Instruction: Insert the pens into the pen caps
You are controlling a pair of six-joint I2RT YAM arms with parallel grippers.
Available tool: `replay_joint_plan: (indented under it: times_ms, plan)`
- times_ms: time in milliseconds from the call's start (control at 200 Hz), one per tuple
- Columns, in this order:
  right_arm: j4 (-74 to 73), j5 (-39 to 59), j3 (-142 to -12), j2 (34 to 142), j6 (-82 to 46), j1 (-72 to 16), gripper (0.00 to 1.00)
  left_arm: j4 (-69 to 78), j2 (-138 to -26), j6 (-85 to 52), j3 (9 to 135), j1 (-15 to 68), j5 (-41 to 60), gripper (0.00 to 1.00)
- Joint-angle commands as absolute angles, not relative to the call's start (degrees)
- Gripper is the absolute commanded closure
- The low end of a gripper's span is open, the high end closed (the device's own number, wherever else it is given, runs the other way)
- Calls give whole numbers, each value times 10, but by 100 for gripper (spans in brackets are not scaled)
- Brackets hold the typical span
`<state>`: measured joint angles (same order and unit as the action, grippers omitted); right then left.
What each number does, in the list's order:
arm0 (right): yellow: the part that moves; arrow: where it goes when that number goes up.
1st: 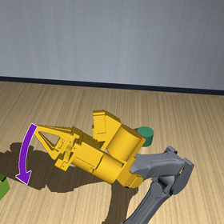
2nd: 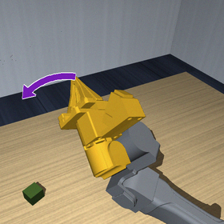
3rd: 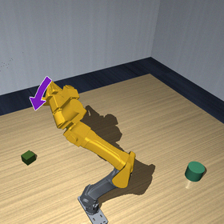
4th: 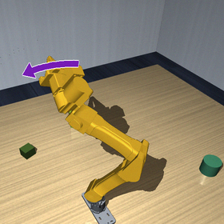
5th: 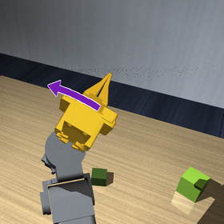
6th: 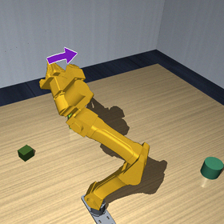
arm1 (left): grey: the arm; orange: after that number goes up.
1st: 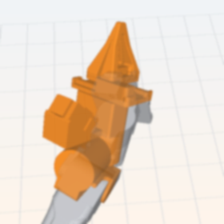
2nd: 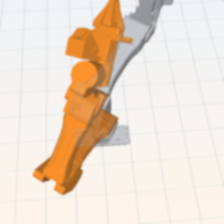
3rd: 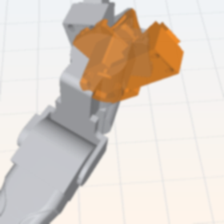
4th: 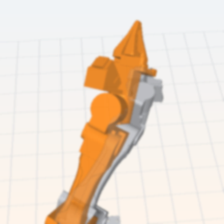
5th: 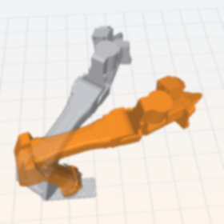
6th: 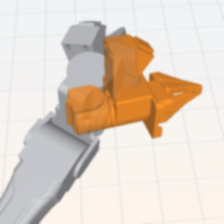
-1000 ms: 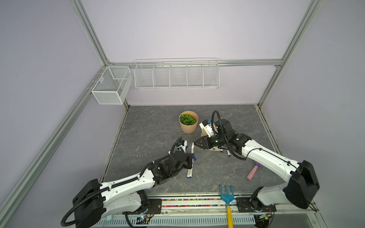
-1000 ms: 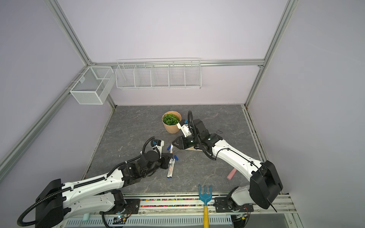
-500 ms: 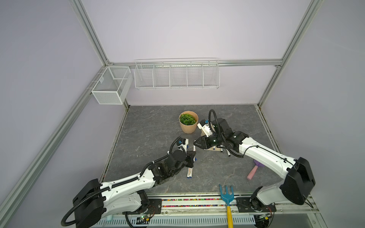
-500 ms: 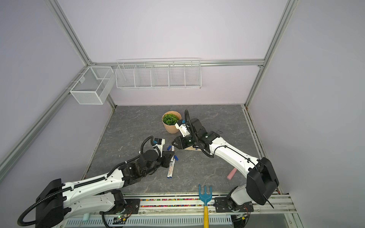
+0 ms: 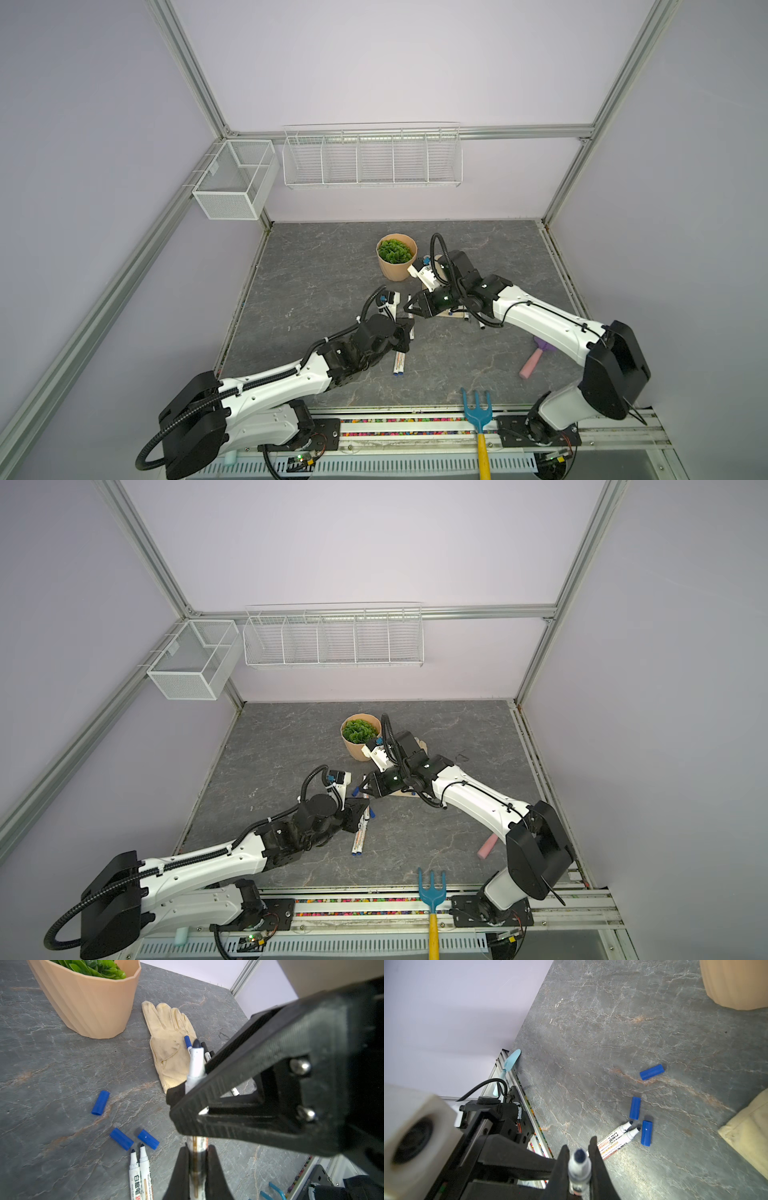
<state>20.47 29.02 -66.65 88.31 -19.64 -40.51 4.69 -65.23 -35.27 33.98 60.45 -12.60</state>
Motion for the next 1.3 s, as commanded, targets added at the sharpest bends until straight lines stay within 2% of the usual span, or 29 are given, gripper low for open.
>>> replay_joint_plan:
  times_ms: [0, 40, 70, 105, 225, 450, 755, 855, 970, 1035, 1115, 1150, 1294]
  plan:
    - [201, 306, -669, 865, -187, -402, 93, 65, -652, -350, 351, 606, -135, 89]
    - [201, 310, -669, 862, -190, -399, 93, 64, -651, -355, 345, 606, -140, 83]
    - [201, 315, -670, 860, -190, -398, 93, 66, -650, -357, 340, 606, -141, 74]
    - [201, 323, -671, 859, -193, -395, 93, 68, -650, -359, 336, 606, -142, 70]
    - [196, 340, -673, 856, -203, -389, 93, 73, -652, -362, 330, 606, -142, 69]
    - [190, 355, -674, 859, -216, -381, 93, 90, -665, -350, 340, 606, -123, 76]
    - [164, 374, -659, 856, -245, -365, 93, 90, -685, -342, 359, 606, -102, 79]
    - [163, 373, -656, 855, -247, -362, 93, 93, -676, -342, 356, 606, -105, 85]
    - [167, 367, -654, 856, -247, -359, 92, 96, -657, -344, 348, 606, -117, 98]
    - [177, 349, -655, 858, -243, -358, 86, 88, -641, -349, 343, 606, -133, 100]
    - [198, 318, -658, 866, -236, -359, 67, 51, -626, -375, 339, 602, -173, 100]
    - [207, 303, -659, 871, -229, -361, 62, 27, -620, -392, 338, 597, -190, 100]
    - [245, 234, -667, 907, -210, -379, 59, -44, -602, -449, 321, 575, -217, 100]
